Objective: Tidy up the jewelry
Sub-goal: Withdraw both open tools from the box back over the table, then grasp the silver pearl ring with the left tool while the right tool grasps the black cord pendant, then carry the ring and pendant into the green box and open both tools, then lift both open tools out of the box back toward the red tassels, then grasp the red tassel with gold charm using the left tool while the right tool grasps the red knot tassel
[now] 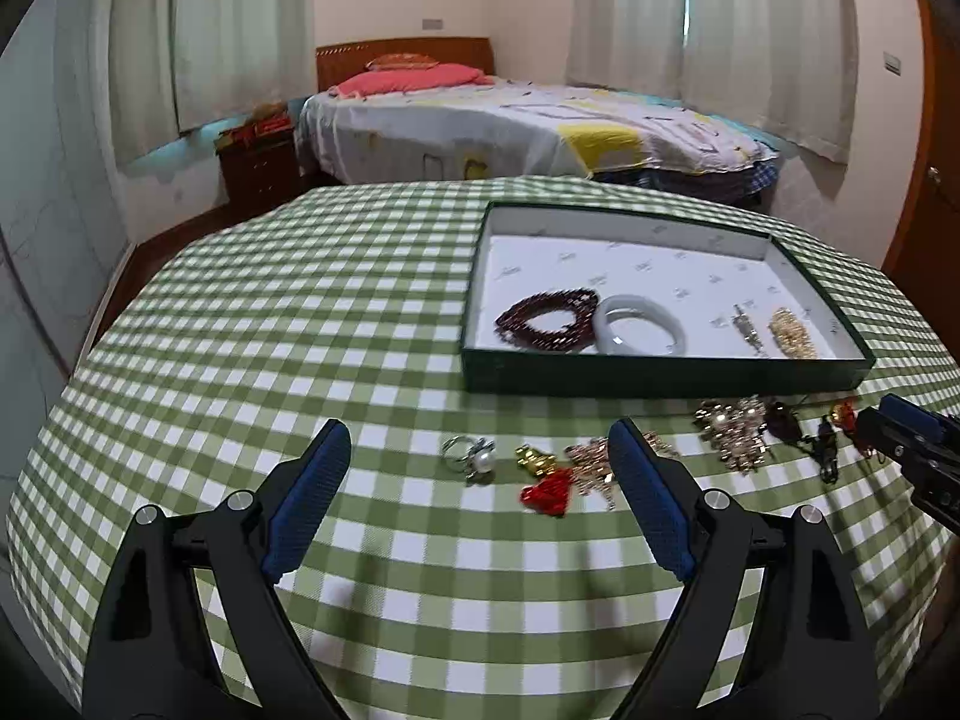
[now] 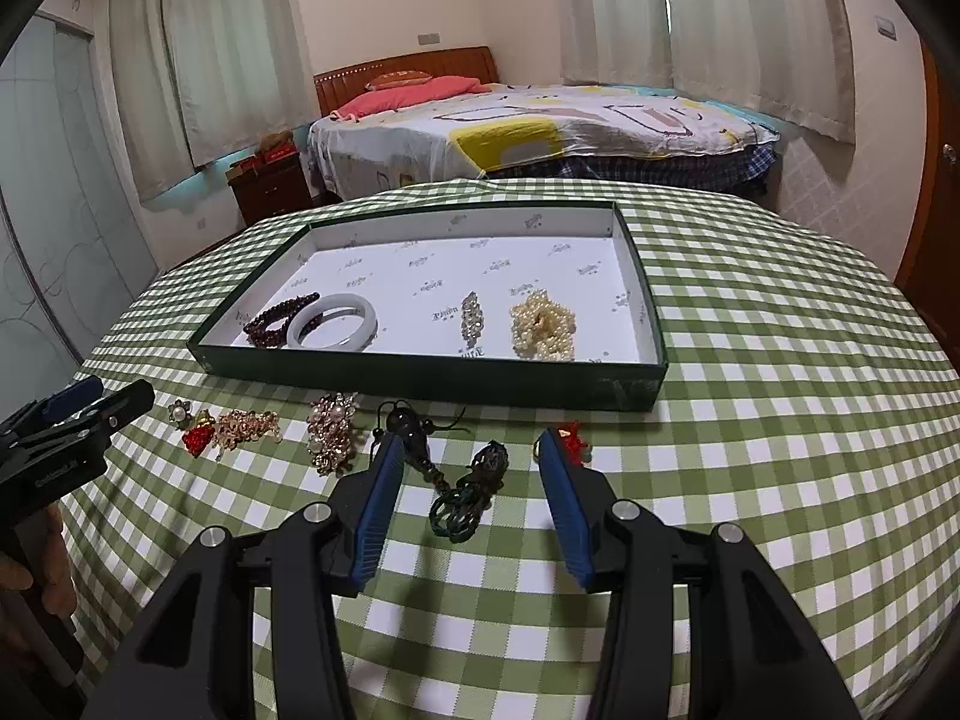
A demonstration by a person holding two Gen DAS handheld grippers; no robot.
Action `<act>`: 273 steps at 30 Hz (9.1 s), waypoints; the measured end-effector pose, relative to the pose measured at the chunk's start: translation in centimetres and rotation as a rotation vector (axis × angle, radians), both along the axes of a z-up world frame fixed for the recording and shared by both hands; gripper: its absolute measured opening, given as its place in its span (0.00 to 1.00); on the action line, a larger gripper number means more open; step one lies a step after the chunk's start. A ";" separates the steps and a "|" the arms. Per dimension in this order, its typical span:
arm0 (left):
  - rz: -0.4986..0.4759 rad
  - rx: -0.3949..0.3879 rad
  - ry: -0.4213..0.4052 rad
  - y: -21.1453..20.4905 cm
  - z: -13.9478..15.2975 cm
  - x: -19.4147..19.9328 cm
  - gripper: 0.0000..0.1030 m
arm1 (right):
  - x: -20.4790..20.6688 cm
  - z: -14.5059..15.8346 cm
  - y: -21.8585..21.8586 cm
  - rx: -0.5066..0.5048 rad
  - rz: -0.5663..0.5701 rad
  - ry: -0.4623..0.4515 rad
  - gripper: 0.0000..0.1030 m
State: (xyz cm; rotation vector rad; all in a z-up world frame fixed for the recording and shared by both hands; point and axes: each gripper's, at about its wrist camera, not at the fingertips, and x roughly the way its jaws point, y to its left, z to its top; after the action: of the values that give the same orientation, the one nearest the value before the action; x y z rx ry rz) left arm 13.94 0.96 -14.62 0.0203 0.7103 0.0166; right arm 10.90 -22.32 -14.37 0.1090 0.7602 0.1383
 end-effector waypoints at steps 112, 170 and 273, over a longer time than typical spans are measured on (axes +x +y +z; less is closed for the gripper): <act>-0.137 -0.097 -0.168 -4.5 9.3 10.5 0.26 | 8.3 10.2 -1.2 0.037 -0.003 -0.275 0.18; -0.124 -0.053 0.146 -5.6 -0.4 20.9 0.66 | 15.9 0.6 -4.3 0.029 -0.056 0.040 0.28; -0.054 -0.039 0.144 1.1 -4.0 2.1 0.13 | 1.7 -2.9 -2.6 -0.037 -0.085 0.092 0.36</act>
State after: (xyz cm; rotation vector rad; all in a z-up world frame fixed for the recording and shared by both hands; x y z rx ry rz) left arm 16.06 2.02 -18.59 0.0029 0.8532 -0.0507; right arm 12.63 -24.88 -17.27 0.1128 0.8478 0.0388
